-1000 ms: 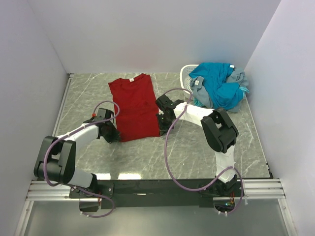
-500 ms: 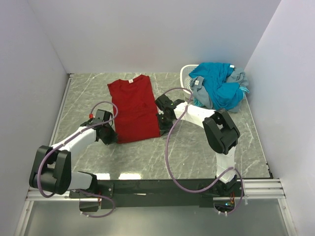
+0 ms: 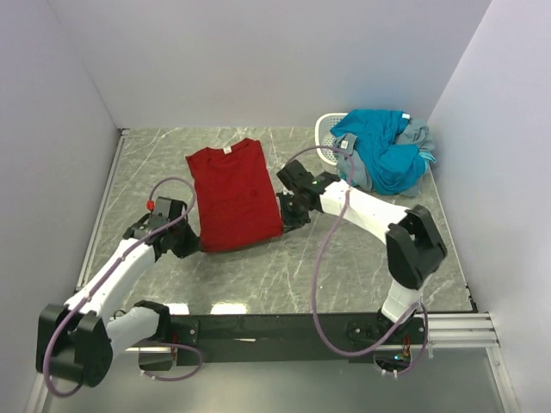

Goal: Fold and stack the t-shirts
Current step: Fold the tshirt

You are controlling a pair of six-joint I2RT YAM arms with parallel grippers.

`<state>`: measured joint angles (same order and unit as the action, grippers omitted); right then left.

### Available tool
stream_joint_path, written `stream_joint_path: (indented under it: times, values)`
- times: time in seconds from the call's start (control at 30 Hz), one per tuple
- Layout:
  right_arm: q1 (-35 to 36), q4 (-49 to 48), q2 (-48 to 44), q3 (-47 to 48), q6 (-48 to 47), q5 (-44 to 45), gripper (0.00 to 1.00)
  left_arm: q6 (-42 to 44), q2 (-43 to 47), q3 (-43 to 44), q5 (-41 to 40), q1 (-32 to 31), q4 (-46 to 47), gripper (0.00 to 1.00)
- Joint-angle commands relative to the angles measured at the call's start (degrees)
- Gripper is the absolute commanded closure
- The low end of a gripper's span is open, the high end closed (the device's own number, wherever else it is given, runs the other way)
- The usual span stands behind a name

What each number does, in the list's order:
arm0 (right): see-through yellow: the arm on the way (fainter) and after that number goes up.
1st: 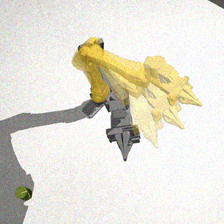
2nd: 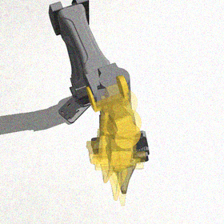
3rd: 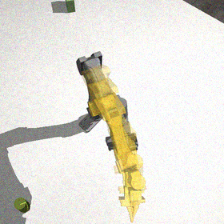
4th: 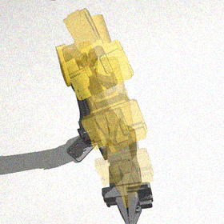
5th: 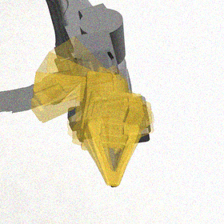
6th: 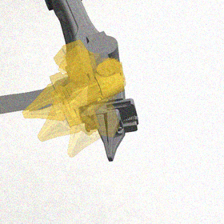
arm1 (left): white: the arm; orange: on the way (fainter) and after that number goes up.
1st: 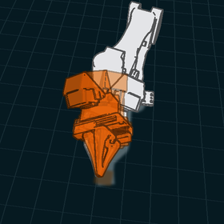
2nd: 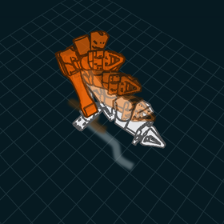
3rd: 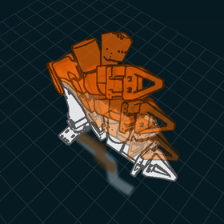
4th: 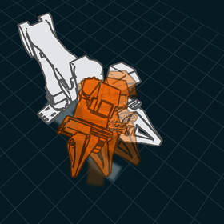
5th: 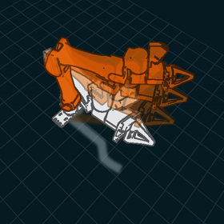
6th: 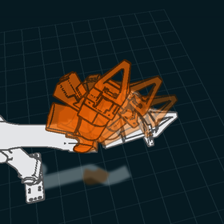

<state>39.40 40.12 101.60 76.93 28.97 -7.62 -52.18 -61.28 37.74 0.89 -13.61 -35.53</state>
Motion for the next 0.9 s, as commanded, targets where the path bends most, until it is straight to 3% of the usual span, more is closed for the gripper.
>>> stream_joint_path:
  times: [0.0, 0.47, 0.7, 0.87]
  values:
    - [1.81, 5.93, -6.32, -1.07, 0.91, 4.88, 1.00, 0.42, 3.69, 0.85, 1.40, -0.10, -7.53, 0.99]
    - [11.21, 19.19, -21.79, -5.21, 9.69, 11.30, 1.00, 1.47, 17.06, 9.54, 5.00, -0.46, -28.17, 0.99]
    - [13.34, 25.00, -26.36, -1.87, 15.41, 13.77, 1.00, 1.38, 17.42, 15.69, 7.46, -0.37, -31.01, 0.99]
    - [13.07, 25.45, -24.01, 3.13, 14.71, 15.88, 1.00, 0.86, 14.70, 18.16, 7.64, -0.46, -27.76, 0.99]
